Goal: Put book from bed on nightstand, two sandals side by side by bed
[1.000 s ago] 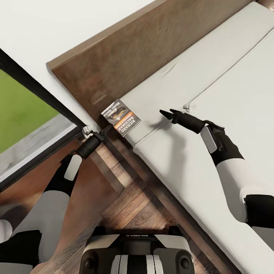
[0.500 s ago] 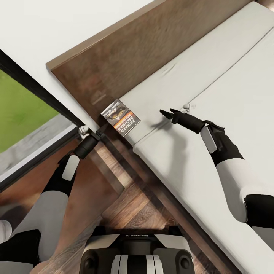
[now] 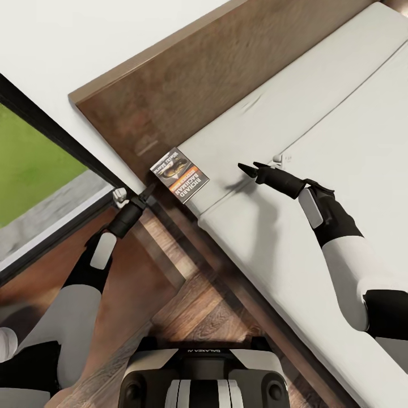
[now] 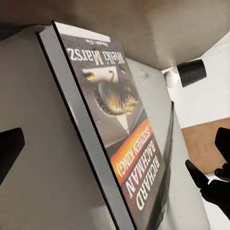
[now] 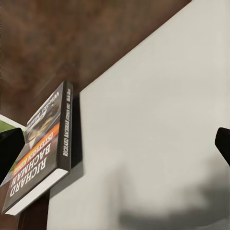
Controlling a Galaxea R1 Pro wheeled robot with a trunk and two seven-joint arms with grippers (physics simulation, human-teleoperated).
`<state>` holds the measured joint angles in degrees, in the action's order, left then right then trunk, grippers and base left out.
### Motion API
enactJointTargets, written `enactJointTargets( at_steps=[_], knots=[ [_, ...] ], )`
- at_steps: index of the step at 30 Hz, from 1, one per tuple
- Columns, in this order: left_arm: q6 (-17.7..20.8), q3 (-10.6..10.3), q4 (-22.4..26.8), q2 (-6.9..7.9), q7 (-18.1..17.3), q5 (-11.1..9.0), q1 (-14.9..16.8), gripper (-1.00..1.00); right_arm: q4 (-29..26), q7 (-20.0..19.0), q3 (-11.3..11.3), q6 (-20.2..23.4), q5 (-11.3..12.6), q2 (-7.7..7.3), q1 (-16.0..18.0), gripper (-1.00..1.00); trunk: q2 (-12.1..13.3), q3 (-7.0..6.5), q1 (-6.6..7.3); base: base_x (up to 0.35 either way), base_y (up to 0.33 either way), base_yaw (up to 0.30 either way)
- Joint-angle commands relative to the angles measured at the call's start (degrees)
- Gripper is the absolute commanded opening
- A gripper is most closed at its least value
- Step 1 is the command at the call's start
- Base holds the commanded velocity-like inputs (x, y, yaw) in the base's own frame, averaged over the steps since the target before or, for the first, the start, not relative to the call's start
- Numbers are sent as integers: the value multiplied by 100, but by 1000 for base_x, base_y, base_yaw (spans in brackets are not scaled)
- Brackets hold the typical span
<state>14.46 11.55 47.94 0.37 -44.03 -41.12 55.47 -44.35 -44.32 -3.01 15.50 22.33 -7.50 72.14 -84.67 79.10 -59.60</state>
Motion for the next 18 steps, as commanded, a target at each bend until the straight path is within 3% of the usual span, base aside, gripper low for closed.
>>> enactJointTargets(
  at_steps=[1,7,18],
  knots=[
    [57,8,-3,-1,-11,-51,1,100,-3,1,-16,50,60,-6,2,100,-2,2,0,0,0,0],
    [38,21,-141,-7,17,-118,1,100,-3,2,-16,50,60,-4,2,100,-2,2,0,0,0,0],
    [34,248,-163,-53,116,-219,-1,100,-1,12,-16,50,58,-3,2,100,-2,2,0,0,0,-18]
  ],
)
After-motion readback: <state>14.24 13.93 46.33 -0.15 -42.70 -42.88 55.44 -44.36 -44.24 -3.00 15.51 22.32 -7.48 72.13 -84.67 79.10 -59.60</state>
